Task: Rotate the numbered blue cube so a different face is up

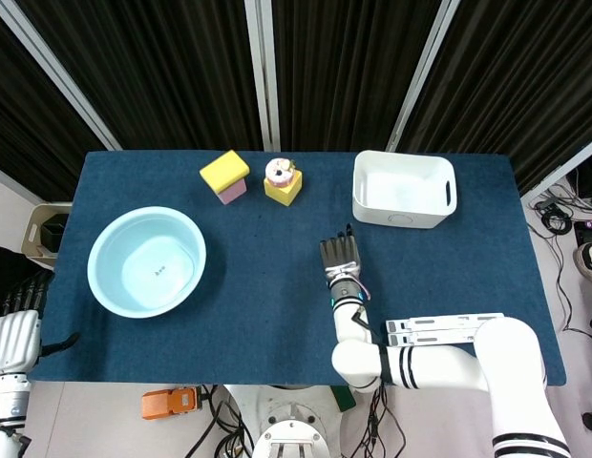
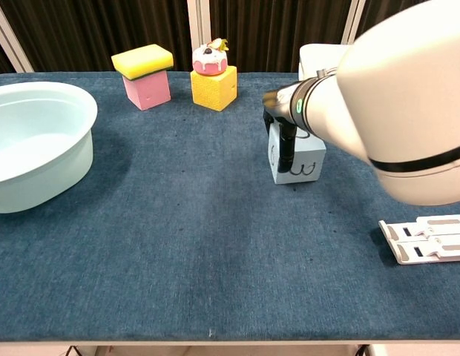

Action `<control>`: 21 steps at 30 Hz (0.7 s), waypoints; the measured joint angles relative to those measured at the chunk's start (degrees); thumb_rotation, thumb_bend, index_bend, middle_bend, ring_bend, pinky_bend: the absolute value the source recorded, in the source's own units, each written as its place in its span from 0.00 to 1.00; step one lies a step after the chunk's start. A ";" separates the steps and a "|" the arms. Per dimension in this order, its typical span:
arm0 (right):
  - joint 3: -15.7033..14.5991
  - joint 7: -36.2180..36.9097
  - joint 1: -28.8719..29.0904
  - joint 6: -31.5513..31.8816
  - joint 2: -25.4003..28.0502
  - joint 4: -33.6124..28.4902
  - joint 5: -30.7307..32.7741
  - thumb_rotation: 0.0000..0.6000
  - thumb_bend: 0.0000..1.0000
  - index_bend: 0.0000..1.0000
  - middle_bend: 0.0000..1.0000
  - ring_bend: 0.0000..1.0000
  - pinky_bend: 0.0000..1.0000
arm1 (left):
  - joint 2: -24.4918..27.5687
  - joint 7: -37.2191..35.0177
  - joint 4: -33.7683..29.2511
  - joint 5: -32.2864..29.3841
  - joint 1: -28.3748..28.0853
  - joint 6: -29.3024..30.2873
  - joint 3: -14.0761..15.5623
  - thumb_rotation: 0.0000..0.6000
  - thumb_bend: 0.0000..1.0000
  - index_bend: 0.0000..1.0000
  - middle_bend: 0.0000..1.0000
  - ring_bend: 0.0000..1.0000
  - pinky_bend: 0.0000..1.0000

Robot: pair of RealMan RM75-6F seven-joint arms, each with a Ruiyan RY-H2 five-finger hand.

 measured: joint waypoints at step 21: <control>-1.02 74.14 -24.69 -25.89 11.35 -1.63 -50.26 1.00 0.41 0.54 0.46 0.25 0.13 | 0.51 1.72 -2.39 0.38 -0.35 -0.36 -0.17 1.00 0.01 0.01 0.00 0.00 0.00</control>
